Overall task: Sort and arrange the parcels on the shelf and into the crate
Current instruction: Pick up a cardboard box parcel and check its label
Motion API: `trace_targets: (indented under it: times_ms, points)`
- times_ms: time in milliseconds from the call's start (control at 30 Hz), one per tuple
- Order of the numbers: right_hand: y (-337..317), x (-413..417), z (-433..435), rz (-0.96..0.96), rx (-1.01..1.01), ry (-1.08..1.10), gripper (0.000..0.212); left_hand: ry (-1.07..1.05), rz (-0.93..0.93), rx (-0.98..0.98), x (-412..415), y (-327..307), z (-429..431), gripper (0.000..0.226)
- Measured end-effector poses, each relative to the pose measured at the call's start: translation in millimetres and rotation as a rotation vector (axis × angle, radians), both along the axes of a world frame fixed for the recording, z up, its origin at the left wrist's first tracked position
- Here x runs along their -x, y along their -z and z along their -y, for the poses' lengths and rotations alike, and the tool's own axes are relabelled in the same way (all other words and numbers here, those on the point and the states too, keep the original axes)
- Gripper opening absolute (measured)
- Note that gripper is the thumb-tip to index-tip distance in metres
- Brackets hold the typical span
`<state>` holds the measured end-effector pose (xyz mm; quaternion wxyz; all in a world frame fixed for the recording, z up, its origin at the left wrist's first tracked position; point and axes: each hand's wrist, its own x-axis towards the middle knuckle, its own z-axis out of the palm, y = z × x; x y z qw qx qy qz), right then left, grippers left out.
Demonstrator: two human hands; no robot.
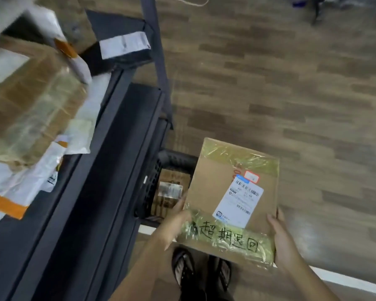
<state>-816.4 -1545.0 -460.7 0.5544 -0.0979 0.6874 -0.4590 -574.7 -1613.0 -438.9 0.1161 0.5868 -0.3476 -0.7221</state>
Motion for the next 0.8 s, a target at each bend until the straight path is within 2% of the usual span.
trace_targets:
  times_ms: [133, 267, 400, 500, 567, 800]
  points:
    - [82, -10, 8, 0.035, -0.047, 0.028, 0.038, -0.026, 0.086, 0.002, -1, 86, 9, 0.057]
    - [152, -11, 13, 0.012, -0.107, 0.005, 0.042, 0.035, 0.133, 0.017, -2, 157, 5, 0.051]
    - [209, -4, 26, -0.062, -0.154, -0.016, 0.040, 0.000, 0.085, 0.021, 7, 215, 19, 0.061]
    - [237, 6, 40, -0.122, -0.187, -0.070, 0.037, 0.027, 0.067, 0.042, 13, 243, 41, 0.072]
    - [250, 11, 38, -0.143, -0.206, -0.133, 0.042, 0.071, 0.130, 0.057, 11, 257, 46, 0.077]
    - [282, 12, 37, -0.237, -0.276, -0.250, 0.048, 0.108, 0.150, -0.021, 21, 295, 39, 0.078]
